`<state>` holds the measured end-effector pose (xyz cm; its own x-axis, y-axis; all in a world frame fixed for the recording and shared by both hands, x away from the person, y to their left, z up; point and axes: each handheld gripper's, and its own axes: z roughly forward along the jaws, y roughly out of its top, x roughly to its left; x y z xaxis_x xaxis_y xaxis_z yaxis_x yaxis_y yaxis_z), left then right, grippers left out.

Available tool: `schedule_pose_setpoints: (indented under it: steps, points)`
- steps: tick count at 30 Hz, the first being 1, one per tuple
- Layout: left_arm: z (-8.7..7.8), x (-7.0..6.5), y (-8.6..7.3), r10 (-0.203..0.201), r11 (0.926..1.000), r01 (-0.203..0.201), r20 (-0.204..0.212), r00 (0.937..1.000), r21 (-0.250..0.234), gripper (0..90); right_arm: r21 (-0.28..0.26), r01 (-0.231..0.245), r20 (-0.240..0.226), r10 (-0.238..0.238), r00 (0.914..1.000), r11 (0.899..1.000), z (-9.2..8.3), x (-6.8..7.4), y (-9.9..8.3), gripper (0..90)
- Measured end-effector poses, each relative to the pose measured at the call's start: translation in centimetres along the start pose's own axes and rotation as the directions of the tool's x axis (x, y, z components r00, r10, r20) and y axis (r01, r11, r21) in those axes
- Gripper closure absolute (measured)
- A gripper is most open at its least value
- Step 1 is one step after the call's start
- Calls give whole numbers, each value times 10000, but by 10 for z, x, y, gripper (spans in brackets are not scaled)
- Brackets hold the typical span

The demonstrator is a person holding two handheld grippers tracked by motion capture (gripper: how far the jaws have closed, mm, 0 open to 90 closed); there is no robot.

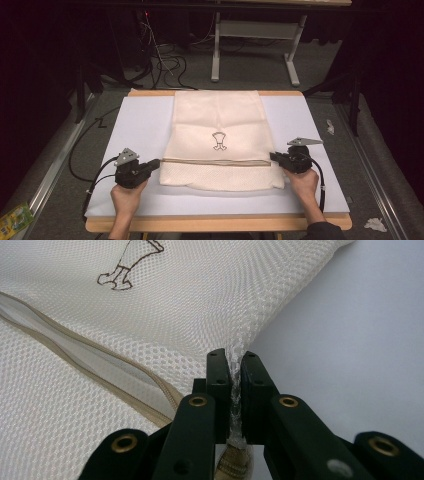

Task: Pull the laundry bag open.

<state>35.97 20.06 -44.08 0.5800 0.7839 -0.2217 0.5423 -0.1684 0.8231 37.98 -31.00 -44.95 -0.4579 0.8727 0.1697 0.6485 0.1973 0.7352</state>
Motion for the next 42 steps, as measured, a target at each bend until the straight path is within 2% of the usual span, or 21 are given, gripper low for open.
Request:
schedule_pose_setpoints:
  steps: [6,14,28,35,40,42]
  points:
    - [1,0,-1,60,9997,-60,-28,10000,223,867,96,141,58,-141,9999,9999,2,1,-1,857]
    - [4,1,-1,62,9991,-61,-23,10000,418,866,190,-83,41,82,10000,9998,6,0,-6,845]
    - [12,0,-4,216,9961,-204,-131,9997,856,862,301,-105,165,100,9998,9995,11,-1,-10,802]
    - [17,2,-5,211,9923,-205,-38,9998,1222,860,299,-95,206,88,9997,9995,8,0,-10,733]
    - [17,2,-6,201,9929,-195,-42,9998,1173,847,217,-182,329,175,9993,9996,6,0,-9,653]
    - [16,2,-5,138,9941,-142,45,9999,1078,820,8,-265,394,265,9989,9996,2,0,-9,600]
